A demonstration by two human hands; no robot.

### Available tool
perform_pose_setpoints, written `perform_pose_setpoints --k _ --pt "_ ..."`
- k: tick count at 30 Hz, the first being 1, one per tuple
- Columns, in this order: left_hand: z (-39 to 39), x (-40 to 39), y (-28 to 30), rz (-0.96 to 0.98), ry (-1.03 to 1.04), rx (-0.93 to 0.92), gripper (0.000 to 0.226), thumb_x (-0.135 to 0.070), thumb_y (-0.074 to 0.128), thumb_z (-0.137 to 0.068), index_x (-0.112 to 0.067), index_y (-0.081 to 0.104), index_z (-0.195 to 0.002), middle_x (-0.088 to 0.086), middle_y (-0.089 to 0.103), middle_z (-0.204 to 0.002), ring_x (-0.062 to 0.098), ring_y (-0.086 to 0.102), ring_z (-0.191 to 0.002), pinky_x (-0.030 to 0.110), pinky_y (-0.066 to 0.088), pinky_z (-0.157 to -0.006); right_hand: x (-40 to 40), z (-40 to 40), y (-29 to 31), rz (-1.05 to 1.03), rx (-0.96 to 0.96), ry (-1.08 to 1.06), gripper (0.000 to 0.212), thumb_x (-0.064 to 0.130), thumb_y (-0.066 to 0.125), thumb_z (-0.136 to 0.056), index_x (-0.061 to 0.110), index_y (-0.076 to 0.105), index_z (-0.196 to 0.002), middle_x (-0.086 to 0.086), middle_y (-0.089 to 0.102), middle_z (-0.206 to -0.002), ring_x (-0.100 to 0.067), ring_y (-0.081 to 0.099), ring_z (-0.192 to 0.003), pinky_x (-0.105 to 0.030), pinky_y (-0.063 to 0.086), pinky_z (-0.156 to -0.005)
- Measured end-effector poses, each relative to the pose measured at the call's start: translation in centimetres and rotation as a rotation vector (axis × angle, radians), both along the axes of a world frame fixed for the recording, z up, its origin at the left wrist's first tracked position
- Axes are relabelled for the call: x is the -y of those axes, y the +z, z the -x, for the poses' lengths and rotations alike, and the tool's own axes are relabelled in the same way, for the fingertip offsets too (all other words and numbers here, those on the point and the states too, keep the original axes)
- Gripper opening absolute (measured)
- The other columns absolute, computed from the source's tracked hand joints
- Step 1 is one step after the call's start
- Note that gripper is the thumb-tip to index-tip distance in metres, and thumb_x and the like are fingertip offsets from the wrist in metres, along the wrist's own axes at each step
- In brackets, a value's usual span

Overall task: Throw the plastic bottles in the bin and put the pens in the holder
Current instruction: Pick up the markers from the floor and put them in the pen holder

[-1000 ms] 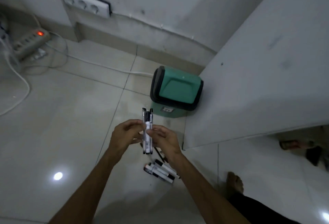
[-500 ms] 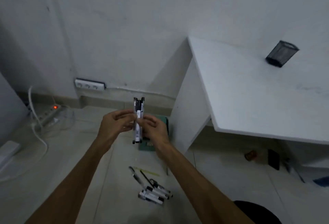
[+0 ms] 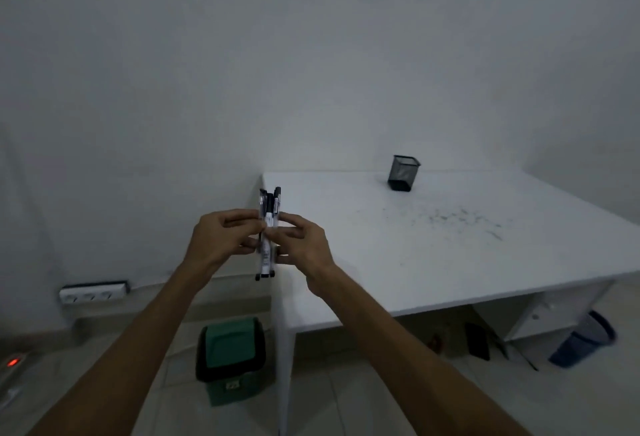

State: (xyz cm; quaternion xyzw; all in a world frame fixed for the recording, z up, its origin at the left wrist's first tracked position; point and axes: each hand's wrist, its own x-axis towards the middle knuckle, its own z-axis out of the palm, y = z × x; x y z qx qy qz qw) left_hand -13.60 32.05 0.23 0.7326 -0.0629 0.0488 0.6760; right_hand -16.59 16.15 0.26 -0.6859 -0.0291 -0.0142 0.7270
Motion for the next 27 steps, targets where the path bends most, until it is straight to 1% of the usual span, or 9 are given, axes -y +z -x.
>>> perform_pose_setpoints --k 2,5,9,13,17,20,22,24,27 --pt "-1.6 4.0 0.9 -0.002 -0.028 0.008 0.020 -0.016 0.077 -0.076 -0.020 0.077 -0.095 0.006 0.078 -0.080 0.021 0.073 -0.064 0.032 0.061 -0.068 3.7 -0.8 1.0 0.000 0.012 -0.033 0.035 0.011 0.073 -0.085 0.013 0.066 -0.119 -0.015 0.075 -0.098 -0.022 0.072 -0.070 -0.031 0.060 -0.064" --pt "-4.0 9.8 1.7 -0.006 -0.075 0.013 0.021 -0.019 0.079 -0.074 -0.020 0.077 -0.095 0.002 0.078 -0.079 0.020 0.075 -0.066 0.031 0.061 -0.067 9.1 -2.2 1.9 0.014 0.025 -0.084 0.032 0.009 0.070 -0.087 0.010 0.066 -0.119 -0.015 0.074 -0.095 -0.018 0.071 -0.065 -0.027 0.059 -0.062" --pt "-7.3 17.0 2.2 0.002 -0.113 0.029 0.025 -0.022 0.082 -0.071 -0.019 0.076 -0.095 0.000 0.078 -0.079 0.018 0.075 -0.068 0.026 0.059 -0.062 15.8 -4.8 2.5 0.039 0.027 -0.148 0.028 0.009 0.061 -0.094 0.007 0.065 -0.122 -0.016 0.072 -0.100 -0.021 0.071 -0.069 -0.025 0.059 -0.061" --pt "-11.5 23.1 2.2 -0.008 -0.152 0.054 0.024 -0.023 0.082 -0.072 -0.020 0.076 -0.096 -0.002 0.078 -0.079 0.016 0.075 -0.066 0.019 0.056 -0.056 21.7 -9.0 2.6 0.049 0.012 -0.220 0.027 0.009 0.061 -0.094 0.003 0.066 -0.119 -0.021 0.072 -0.107 -0.034 0.073 -0.084 -0.031 0.062 -0.071" --pt "-17.3 27.9 2.2 -0.021 -0.197 0.047 0.024 -0.020 0.079 -0.075 -0.017 0.076 -0.099 0.002 0.078 -0.085 0.018 0.075 -0.068 0.023 0.057 -0.059 26.4 -14.4 2.7 0.110 0.015 -0.263 0.014 0.009 0.063 -0.092 0.012 0.069 -0.104 -0.011 0.075 -0.097 -0.024 0.074 -0.077 -0.029 0.061 -0.069" --pt "-21.5 30.8 2.9 -0.055 -0.225 0.043 0.025 -0.019 0.078 -0.077 -0.016 0.075 -0.101 0.003 0.078 -0.088 0.018 0.075 -0.070 0.024 0.057 -0.062 29.4 -18.4 3.1 0.131 0.005 -0.315 0.026 0.009 0.064 -0.090 0.004 0.068 -0.115 -0.015 0.074 -0.103 -0.028 0.074 -0.086 -0.035 0.062 -0.078" --pt "-24.0 32.4 3.7 -0.075 -0.228 0.048 0.024 -0.019 0.077 -0.078 -0.016 0.075 -0.102 0.002 0.078 -0.086 0.017 0.075 -0.068 0.023 0.057 -0.062 31.1 -21.0 3.8 0.133 0.006 -0.329 0.026 0.008 0.066 -0.089 0.004 0.068 -0.114 -0.017 0.074 -0.103 -0.029 0.073 -0.090 -0.038 0.061 -0.082" --pt "-26.3 33.9 4.7 -0.083 -0.226 0.051 0.024 -0.018 0.077 -0.078 -0.016 0.075 -0.102 0.001 0.077 -0.084 0.015 0.075 -0.068 0.022 0.058 -0.062 32.5 -23.2 4.8 0.129 0.008 -0.334 0.022 0.009 0.069 -0.086 0.006 0.069 -0.108 -0.017 0.074 -0.100 -0.028 0.073 -0.090 -0.038 0.061 -0.084" --pt "-29.4 36.2 6.4 -0.132 -0.202 0.099 0.025 -0.018 0.078 -0.077 -0.018 0.076 -0.102 -0.003 0.077 -0.085 0.007 0.073 -0.072 0.022 0.058 -0.069 34.7 -26.3 6.5 0.107 0.006 -0.348 0.030 0.012 0.075 -0.082 0.002 0.070 -0.110 -0.018 0.075 -0.097 -0.028 0.074 -0.088 -0.037 0.061 -0.080"
